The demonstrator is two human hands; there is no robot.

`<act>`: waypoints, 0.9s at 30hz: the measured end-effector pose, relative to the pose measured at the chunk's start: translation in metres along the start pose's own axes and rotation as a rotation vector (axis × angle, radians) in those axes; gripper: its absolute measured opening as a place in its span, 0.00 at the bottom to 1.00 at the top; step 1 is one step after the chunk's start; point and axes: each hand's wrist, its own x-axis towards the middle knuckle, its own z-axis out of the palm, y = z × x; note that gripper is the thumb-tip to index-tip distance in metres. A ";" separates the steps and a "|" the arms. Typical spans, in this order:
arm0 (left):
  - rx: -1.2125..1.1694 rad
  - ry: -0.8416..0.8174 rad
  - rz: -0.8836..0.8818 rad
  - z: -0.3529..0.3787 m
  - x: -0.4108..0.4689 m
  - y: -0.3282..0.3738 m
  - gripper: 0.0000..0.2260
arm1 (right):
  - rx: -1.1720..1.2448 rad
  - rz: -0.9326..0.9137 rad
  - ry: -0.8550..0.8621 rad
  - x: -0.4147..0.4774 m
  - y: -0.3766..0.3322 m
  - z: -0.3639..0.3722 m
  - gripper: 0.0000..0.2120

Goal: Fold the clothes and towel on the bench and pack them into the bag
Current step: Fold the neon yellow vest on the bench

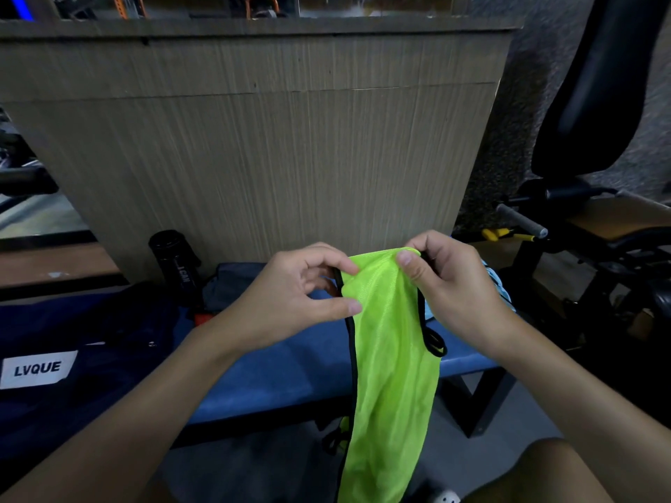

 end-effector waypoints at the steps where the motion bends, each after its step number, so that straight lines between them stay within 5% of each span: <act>1: 0.007 0.035 -0.003 0.002 0.001 0.000 0.16 | -0.015 -0.001 -0.005 0.000 -0.001 0.000 0.08; 8: 0.135 0.171 0.028 0.005 0.005 0.003 0.02 | -0.207 -0.061 -0.035 -0.003 0.003 -0.001 0.12; 12: 0.110 0.223 0.008 0.004 0.008 0.010 0.05 | -0.354 -0.131 -0.059 -0.003 0.010 -0.004 0.22; 17: 0.082 0.243 0.001 0.005 0.008 0.018 0.13 | -0.414 -0.184 -0.062 -0.003 0.018 -0.009 0.21; 23: 0.087 0.178 0.033 0.006 0.009 0.021 0.11 | -0.180 -0.055 -0.229 -0.004 0.011 -0.011 0.25; 25: 0.082 0.137 0.051 0.006 0.010 0.021 0.11 | -0.189 -0.047 -0.315 -0.002 0.002 -0.010 0.33; 27: 0.078 0.118 0.063 0.004 0.011 0.020 0.10 | -0.281 -0.093 -0.317 0.002 -0.003 -0.006 0.30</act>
